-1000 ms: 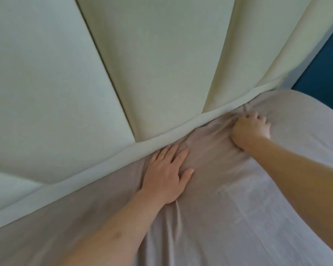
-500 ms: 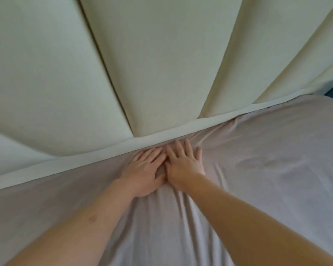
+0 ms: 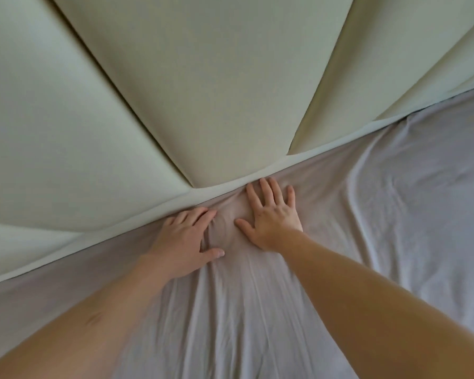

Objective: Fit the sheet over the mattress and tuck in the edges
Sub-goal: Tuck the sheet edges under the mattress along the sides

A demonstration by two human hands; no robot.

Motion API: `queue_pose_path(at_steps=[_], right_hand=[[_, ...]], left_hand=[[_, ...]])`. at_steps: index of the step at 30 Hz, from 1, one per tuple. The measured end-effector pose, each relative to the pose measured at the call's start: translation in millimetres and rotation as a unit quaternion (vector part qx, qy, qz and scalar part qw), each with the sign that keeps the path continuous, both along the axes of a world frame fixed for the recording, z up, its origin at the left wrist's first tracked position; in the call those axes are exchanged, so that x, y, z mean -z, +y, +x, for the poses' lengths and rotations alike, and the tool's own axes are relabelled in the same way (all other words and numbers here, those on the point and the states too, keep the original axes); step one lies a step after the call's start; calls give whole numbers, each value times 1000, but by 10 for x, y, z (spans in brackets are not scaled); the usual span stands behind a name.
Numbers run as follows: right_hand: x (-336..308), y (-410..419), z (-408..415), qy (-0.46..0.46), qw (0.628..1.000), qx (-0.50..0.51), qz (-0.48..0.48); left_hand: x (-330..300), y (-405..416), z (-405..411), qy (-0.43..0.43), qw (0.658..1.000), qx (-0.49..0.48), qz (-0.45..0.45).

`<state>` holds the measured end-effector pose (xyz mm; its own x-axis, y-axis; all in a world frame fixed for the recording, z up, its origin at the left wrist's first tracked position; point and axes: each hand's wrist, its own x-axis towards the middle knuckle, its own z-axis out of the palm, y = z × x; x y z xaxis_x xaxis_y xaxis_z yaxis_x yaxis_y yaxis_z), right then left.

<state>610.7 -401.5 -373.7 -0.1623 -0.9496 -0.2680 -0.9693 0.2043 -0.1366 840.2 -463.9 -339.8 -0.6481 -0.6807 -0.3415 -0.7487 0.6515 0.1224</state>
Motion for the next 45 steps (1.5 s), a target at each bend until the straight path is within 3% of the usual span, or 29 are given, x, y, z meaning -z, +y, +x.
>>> queue_pose_path(at_steps=[8,16,26,34,37,41,45], right_hand=[[141,24,83,6,999,23,-35],[172,26,30,-11,999,8,-36],[187,157,-88,-12,999,18,-45],[152,62,-17,56,998,27,-6],[-1,-114,321,129,990,38,49],[-196,-121,1039,101,985,94,108],[-446,22,2100,11,995,-39,91]], left_hand=[[171,-62,593,-11,995,87,-43],[340,21,505,-72,997,40,-9],[271,160,315,-105,993,31,-35],[-178,254,653,-4,993,-116,-24],[-274,341,1164,3,984,-176,-21],[-202,476,1705,3,985,-172,-15],[-324,648,2137,31,982,-188,-9]])
